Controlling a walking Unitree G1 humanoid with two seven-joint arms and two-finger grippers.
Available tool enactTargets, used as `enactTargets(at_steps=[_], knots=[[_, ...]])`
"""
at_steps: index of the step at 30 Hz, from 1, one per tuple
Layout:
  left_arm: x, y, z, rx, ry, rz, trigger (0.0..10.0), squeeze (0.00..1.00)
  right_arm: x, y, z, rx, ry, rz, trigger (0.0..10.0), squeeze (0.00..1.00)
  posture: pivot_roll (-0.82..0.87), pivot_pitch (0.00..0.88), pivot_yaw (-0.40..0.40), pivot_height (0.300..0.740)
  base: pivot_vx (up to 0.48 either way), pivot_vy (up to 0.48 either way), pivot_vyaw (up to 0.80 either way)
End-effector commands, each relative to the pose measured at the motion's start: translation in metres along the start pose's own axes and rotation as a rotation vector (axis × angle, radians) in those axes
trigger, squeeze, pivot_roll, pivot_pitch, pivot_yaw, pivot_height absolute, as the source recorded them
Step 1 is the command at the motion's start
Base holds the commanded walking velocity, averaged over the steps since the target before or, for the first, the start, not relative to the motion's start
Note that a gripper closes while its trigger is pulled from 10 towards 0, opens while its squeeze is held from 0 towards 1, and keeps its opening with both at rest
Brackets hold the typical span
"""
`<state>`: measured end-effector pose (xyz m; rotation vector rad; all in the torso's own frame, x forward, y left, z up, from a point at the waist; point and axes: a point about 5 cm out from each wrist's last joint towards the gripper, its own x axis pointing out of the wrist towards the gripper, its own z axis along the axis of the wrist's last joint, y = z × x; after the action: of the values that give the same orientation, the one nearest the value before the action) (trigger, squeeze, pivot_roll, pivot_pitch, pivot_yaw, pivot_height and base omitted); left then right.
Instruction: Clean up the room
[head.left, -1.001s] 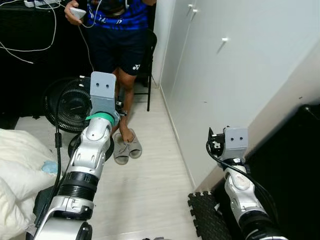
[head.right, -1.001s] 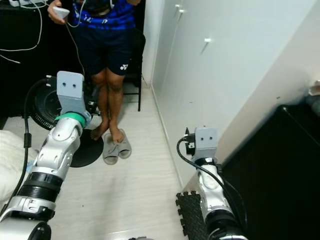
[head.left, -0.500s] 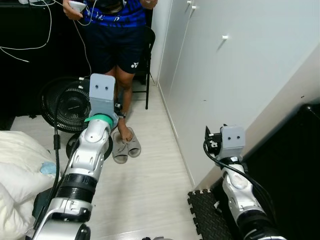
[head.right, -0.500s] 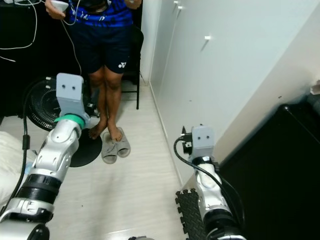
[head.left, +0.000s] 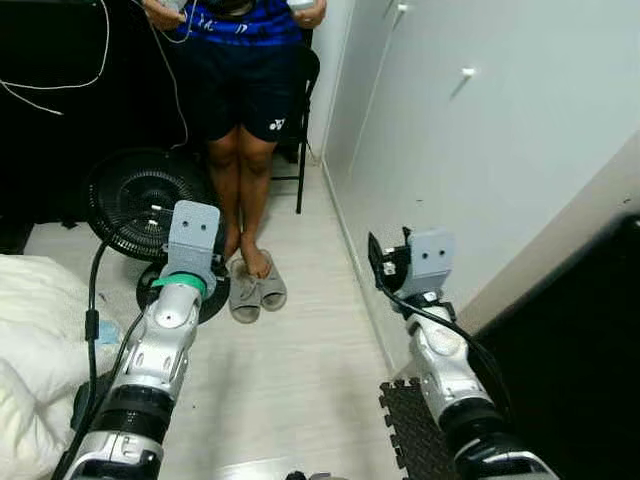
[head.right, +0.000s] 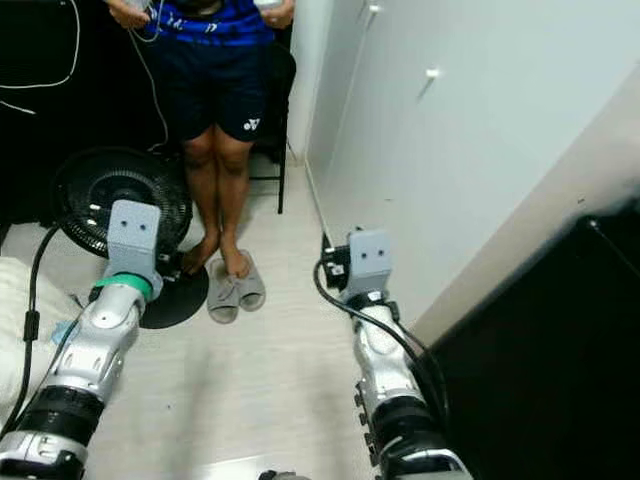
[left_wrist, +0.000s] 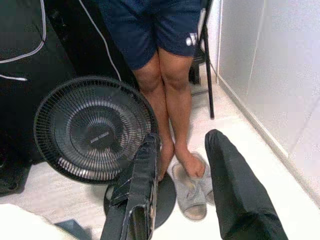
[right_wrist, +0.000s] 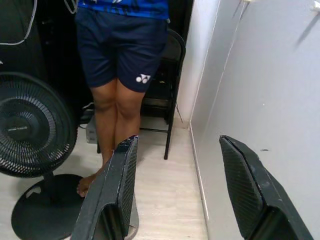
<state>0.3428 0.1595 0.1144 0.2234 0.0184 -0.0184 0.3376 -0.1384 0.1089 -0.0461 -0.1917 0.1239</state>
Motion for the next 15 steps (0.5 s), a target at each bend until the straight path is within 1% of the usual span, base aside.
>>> enactTargets(at_steps=[1,2,3,5,7,8,10,15], knots=[[-0.002,-0.006,-0.009,0.014,0.025,-0.034,10.0,0.0,-0.008,-0.008,-0.01,0.013,0.044,-0.046,10.0,0.0,-0.02,0.016,0.004,0.74,0.0,0.0,0.0],[-0.002,-0.006,-0.009,0.014,0.025,-0.034,10.0,0.0,-0.008,-0.008,-0.01,0.013,0.044,-0.046,10.0,0.0,-0.02,0.016,0.004,0.74,0.0,0.0,0.0],[-0.003,-0.008,-0.01,0.017,0.028,-0.044,10.0,0.0,-0.013,-0.01,-0.014,0.019,0.057,-0.062,10.0,0.0,-0.03,0.022,0.014,0.74,0.0,0.0,0.0],[-0.003,-0.008,-0.01,0.017,0.028,-0.044,10.0,0.0,-0.013,-0.01,-0.014,0.019,0.057,-0.062,10.0,0.0,-0.03,0.022,0.014,0.74,0.0,0.0,0.0],[-0.006,-0.015,-0.013,0.015,0.027,-0.08,10.0,0.0,-0.023,-0.013,-0.021,0.027,0.079,-0.092,10.0,0.0,-0.05,0.027,0.028,0.74,0.0,0.0,0.0],[-0.006,-0.015,-0.013,0.015,0.027,-0.08,10.0,0.0,-0.023,-0.013,-0.021,0.027,0.079,-0.092,10.0,0.0,-0.05,0.027,0.028,0.74,0.0,0.0,0.0],[-0.007,-0.021,-0.011,-0.012,0.013,-0.11,10.0,0.0,-0.03,-0.013,-0.024,0.038,0.085,-0.111,10.0,0.0,-0.06,0.028,0.033,0.74,0.0,0.0,0.0],[-0.005,-0.023,-0.008,-0.022,0.003,-0.111,10.0,0.0,-0.031,-0.009,-0.025,0.048,0.081,-0.102,10.0,0.0,-0.06,0.027,0.031,0.74,0.0,0.0,0.0]])
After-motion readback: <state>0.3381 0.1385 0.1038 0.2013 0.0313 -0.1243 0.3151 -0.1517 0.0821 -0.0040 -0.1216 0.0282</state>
